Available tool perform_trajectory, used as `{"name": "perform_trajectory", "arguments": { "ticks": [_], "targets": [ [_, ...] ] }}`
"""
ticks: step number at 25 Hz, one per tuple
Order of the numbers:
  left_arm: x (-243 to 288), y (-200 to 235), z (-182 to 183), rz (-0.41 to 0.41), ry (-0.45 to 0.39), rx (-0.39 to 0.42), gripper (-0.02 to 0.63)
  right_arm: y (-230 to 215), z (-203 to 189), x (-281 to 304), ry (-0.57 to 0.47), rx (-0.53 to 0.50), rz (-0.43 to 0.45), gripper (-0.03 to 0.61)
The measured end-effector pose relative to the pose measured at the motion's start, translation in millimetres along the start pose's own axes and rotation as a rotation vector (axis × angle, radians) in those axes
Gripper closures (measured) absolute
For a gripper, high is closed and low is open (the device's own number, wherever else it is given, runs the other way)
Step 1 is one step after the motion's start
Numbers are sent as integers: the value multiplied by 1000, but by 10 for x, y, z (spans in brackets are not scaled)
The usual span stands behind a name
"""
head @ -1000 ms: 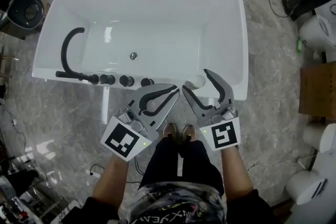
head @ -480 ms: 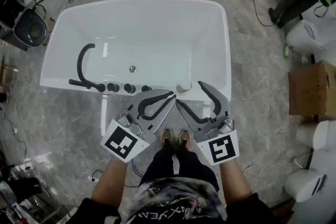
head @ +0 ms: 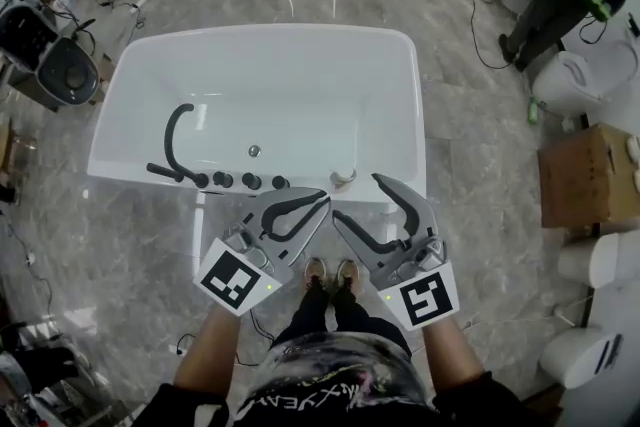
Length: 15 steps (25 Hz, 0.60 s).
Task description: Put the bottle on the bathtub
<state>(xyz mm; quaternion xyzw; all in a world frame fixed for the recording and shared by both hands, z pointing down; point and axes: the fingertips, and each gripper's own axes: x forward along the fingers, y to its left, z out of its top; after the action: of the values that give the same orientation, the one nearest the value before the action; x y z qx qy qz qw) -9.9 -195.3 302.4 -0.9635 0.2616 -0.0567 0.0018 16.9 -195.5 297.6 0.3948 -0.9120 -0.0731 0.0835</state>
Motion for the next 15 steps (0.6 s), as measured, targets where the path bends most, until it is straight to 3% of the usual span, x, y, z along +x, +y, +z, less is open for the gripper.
{"name": "perform_trajectory", "arguments": {
  "ticks": [5, 15],
  "targets": [
    [-71, -94, 103, 1, -1, -21, 578, 72, 158, -188, 6, 0, 30, 325],
    [-94, -149, 243, -7, -10, -32, 578, 63, 240, -310, 2, -28, 39, 520]
  ]
}}
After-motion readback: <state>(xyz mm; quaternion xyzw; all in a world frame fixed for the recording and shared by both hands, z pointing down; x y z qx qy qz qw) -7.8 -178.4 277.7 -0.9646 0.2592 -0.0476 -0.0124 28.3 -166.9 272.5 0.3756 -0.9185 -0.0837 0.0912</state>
